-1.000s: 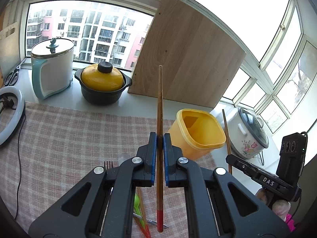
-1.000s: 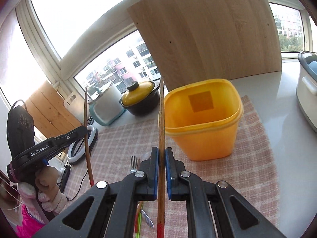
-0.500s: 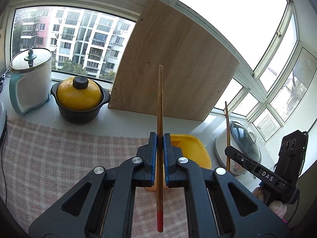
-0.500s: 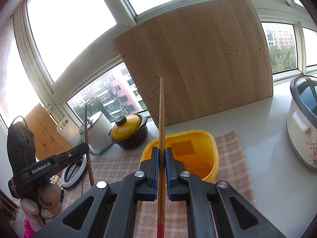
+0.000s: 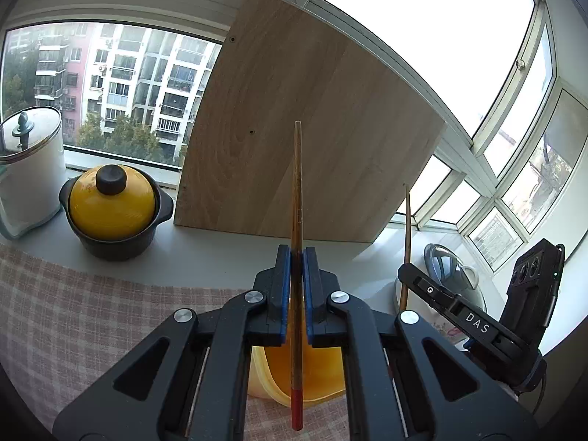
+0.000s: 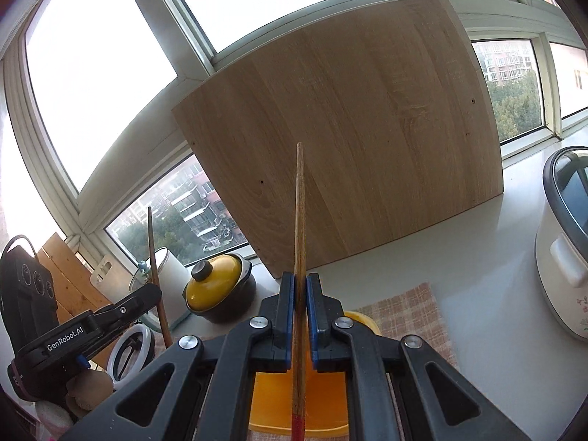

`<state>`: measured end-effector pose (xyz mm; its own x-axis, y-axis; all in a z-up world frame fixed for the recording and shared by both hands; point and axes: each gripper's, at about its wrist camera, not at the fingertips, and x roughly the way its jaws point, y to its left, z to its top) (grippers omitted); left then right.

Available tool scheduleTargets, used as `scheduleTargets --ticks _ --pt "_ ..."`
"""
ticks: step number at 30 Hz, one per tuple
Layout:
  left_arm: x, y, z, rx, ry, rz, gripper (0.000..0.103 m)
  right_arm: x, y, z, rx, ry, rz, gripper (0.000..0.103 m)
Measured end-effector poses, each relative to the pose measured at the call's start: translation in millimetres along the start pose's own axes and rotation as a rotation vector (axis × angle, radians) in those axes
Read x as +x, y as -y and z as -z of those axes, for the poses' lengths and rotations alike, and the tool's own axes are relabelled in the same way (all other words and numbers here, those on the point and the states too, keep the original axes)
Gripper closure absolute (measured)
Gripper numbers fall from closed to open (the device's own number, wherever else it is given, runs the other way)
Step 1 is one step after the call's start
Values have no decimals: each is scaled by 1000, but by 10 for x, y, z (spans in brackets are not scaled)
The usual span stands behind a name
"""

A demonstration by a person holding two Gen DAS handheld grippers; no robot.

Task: Organize utensils
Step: 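Carry the chopstick with the right gripper over the yellow container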

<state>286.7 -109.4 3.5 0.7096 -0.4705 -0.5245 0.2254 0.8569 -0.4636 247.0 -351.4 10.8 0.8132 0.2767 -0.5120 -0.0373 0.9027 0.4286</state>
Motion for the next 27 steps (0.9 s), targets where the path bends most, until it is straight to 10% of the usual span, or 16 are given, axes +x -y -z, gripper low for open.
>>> scheduleTargets --ticks 27 --pt "421 -11 112 29 -25 -5 99 393 94 131 -85 -20 72 99"
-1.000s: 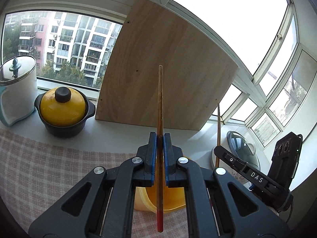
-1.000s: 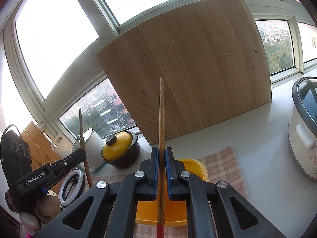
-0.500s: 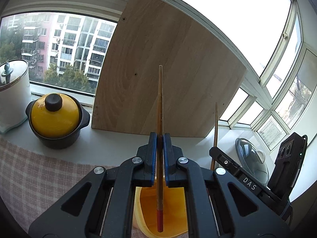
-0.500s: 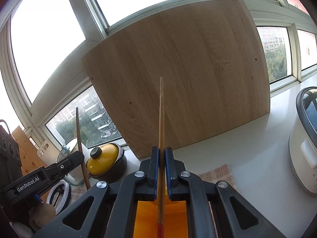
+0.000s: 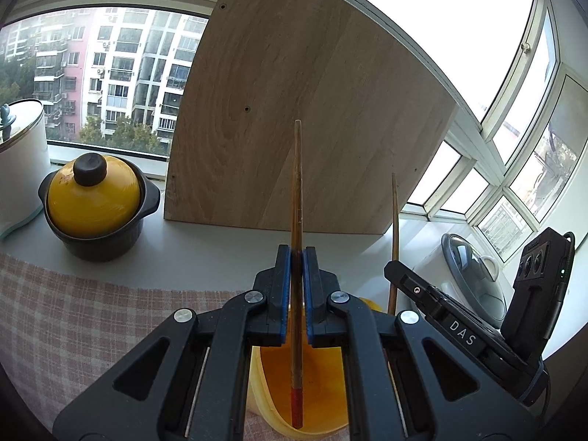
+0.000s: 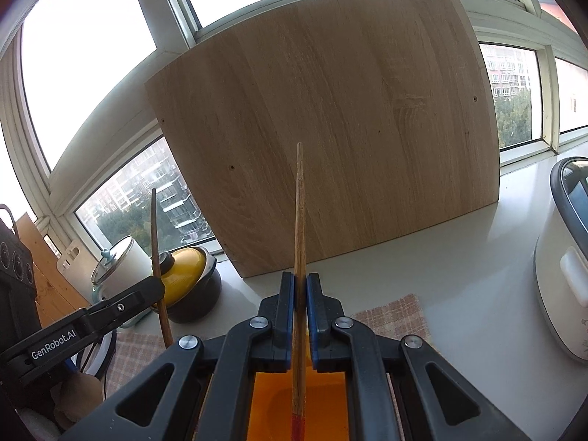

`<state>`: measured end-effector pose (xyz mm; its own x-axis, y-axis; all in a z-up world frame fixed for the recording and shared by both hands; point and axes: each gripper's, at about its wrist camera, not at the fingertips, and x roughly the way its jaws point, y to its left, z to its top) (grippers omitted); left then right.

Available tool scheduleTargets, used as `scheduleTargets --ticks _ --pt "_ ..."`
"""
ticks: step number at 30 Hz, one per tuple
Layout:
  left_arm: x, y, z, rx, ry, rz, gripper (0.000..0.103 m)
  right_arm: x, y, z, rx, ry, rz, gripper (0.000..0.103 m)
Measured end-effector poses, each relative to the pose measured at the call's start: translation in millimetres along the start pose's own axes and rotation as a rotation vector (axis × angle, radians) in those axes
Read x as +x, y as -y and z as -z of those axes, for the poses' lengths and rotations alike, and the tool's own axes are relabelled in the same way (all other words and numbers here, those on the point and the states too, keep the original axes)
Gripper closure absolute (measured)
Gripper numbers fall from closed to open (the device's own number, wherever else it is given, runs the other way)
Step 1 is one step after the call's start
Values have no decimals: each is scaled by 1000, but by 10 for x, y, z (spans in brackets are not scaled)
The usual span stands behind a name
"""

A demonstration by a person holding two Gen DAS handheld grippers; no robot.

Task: Organize utensils
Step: 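Carry the chopstick with the right gripper over the yellow container, then lower the chopstick into the container and open the right gripper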

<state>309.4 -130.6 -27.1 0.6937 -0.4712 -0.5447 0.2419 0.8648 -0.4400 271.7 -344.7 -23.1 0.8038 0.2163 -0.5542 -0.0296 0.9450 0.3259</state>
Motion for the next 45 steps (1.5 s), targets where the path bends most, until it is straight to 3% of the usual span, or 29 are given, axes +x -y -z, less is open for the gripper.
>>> scheduleTargets --ticks 27,29,30,31,32,33,45 --pt "-51 63 200 54 -86 21 99 -112 -14 275 -36 -66 -19 99" --pt "-60 90 211 66 -89 22 97 -128 -22 279 -38 -69 -21 96" --pt "-62 94 216 68 -95 22 93 -137 -31 280 -43 -69 -20 87" --pt "-67 94 223 66 -98 22 79 -154 -42 284 -49 -63 -14 69" --pt "-80 92 231 64 -94 23 69 -182 -50 291 -53 -53 -7 63" --pt "-102 81 239 64 -87 19 69 -209 -59 294 -59 -44 -3 57" --pt "-345 -79 302 47 -62 -20 69 -513 -87 326 -67 5 16 37"
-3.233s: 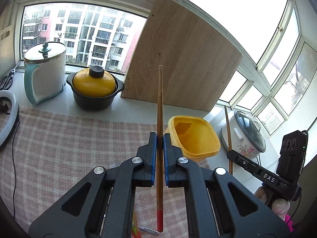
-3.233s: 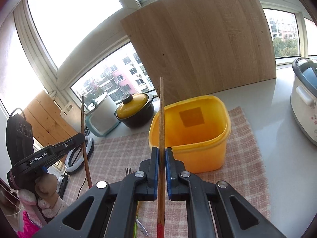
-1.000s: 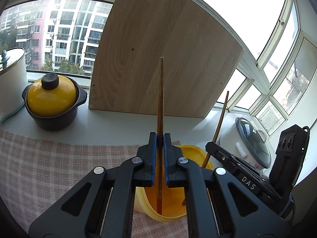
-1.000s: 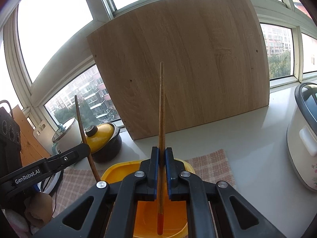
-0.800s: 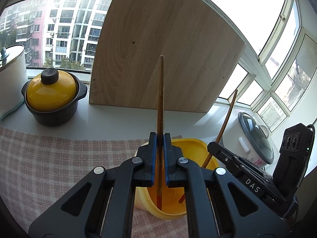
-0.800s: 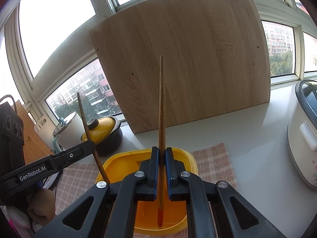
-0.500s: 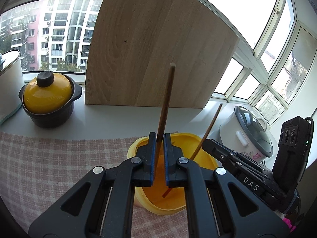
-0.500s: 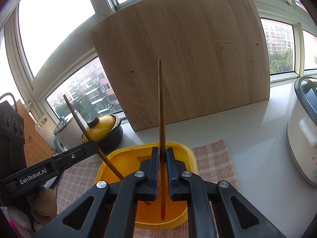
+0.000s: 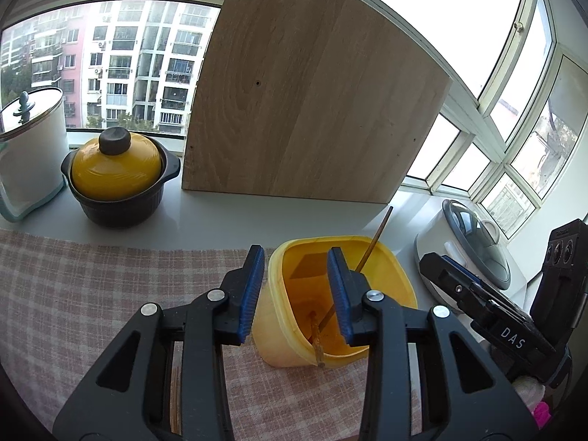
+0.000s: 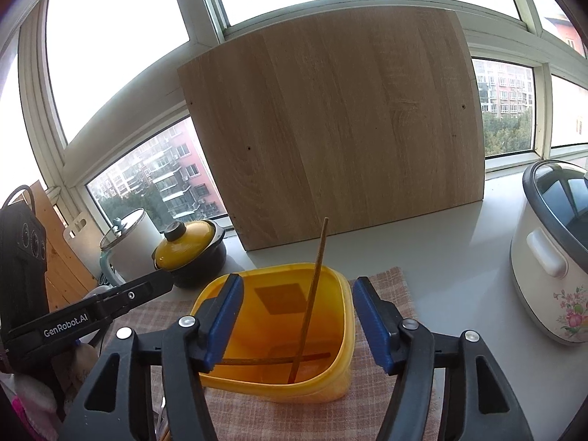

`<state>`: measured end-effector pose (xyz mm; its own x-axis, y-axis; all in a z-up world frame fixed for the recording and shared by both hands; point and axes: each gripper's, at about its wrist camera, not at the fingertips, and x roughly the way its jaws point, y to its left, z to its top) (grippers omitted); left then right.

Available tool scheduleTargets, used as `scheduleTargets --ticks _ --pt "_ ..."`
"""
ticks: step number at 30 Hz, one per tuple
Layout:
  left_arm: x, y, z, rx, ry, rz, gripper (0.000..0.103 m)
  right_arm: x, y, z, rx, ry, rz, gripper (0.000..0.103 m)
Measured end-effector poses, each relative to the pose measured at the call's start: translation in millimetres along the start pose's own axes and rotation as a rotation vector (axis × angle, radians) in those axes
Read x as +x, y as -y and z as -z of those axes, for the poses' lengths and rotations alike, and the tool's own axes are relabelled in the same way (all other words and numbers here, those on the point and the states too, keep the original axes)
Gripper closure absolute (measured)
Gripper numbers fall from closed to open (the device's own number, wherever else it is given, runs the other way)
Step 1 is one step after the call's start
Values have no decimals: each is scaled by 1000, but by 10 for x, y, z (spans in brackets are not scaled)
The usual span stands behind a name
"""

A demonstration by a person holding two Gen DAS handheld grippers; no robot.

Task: Organize utensils
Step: 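Lower the chopstick into the container and open the right gripper, then move the right gripper back to the utensil pile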

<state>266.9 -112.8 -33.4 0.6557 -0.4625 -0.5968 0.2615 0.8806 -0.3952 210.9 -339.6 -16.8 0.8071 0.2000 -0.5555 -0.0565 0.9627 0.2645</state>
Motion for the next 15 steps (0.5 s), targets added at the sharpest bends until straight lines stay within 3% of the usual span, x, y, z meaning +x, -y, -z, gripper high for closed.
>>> scheduleTargets --ticks 8,11,15 --pt "-292 -116 75 13 41 -22 68 -232 -28 53 -9 34 -12 13" --pt "-427 -175 116 26 52 -11 63 -325 -49 91 -17 40 -25 2" --pt "-621 -286 175 42 61 -51 63 -445 -97 162 -47 45 -24 0"
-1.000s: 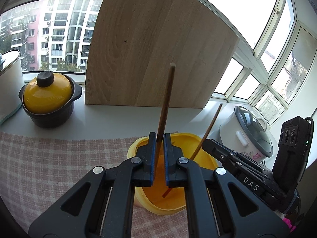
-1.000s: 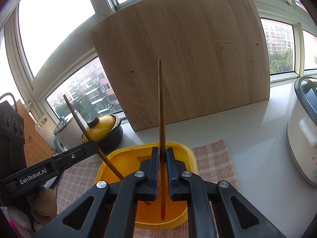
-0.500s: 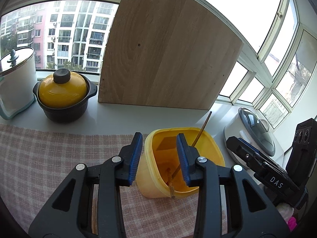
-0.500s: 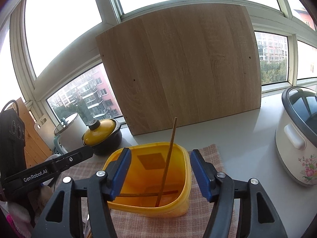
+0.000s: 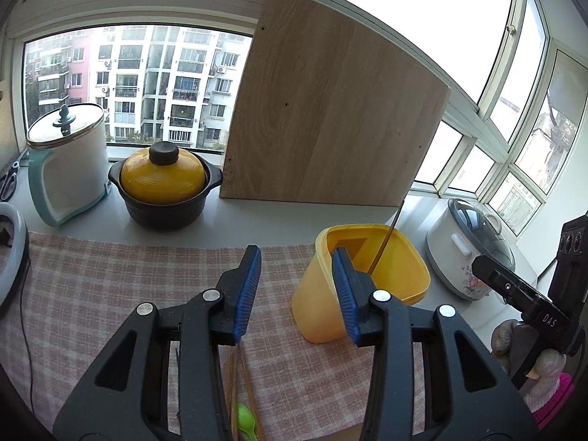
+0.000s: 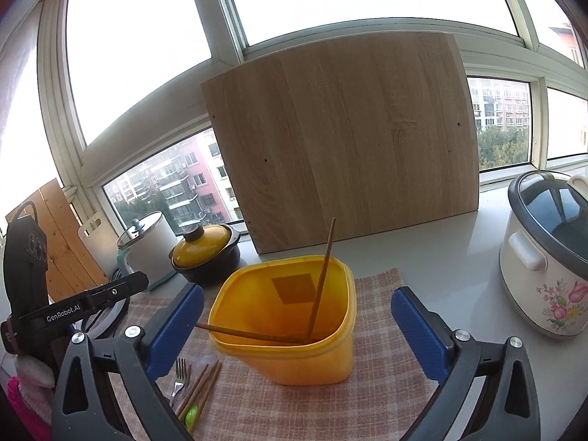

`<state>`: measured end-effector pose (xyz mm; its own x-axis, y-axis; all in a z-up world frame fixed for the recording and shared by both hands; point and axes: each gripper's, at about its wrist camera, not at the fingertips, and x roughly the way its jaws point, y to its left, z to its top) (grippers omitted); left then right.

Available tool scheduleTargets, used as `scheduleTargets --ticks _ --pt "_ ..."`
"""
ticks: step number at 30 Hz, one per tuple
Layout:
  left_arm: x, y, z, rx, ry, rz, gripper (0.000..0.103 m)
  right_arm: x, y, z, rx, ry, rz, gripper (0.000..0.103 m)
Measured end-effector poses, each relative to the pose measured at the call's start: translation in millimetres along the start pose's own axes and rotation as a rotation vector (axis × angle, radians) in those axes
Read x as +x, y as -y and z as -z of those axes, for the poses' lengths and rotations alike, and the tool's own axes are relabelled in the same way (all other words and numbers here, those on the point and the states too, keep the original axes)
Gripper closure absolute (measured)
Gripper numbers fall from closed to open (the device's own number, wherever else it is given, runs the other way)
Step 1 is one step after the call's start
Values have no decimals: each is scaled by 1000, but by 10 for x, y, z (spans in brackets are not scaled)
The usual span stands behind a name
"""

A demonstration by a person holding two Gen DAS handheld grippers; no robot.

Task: Organize utensils
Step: 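Move the right gripper back to the utensil pile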

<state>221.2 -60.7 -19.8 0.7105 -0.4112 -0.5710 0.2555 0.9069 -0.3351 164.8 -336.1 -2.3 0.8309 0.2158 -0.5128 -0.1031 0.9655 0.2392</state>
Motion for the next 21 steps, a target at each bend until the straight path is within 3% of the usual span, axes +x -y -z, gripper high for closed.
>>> scheduleTargets --ticks 5,8,11,21 --pt "-186 -209 110 -1 -29 -33 62 -92 -64 103 -21 -10 -19 0" --pt "-243 -338 203 -5 -56 -56 54 -118 -115 177 -38 -24 -30 0" --pt "-299 -464 319 -18 -82 -67 54 -117 -163 242 -39 -46 -52 0" --pt "-376 -796 703 -96 -173 -84 54 107 -331 549 14 -221 -176 3"
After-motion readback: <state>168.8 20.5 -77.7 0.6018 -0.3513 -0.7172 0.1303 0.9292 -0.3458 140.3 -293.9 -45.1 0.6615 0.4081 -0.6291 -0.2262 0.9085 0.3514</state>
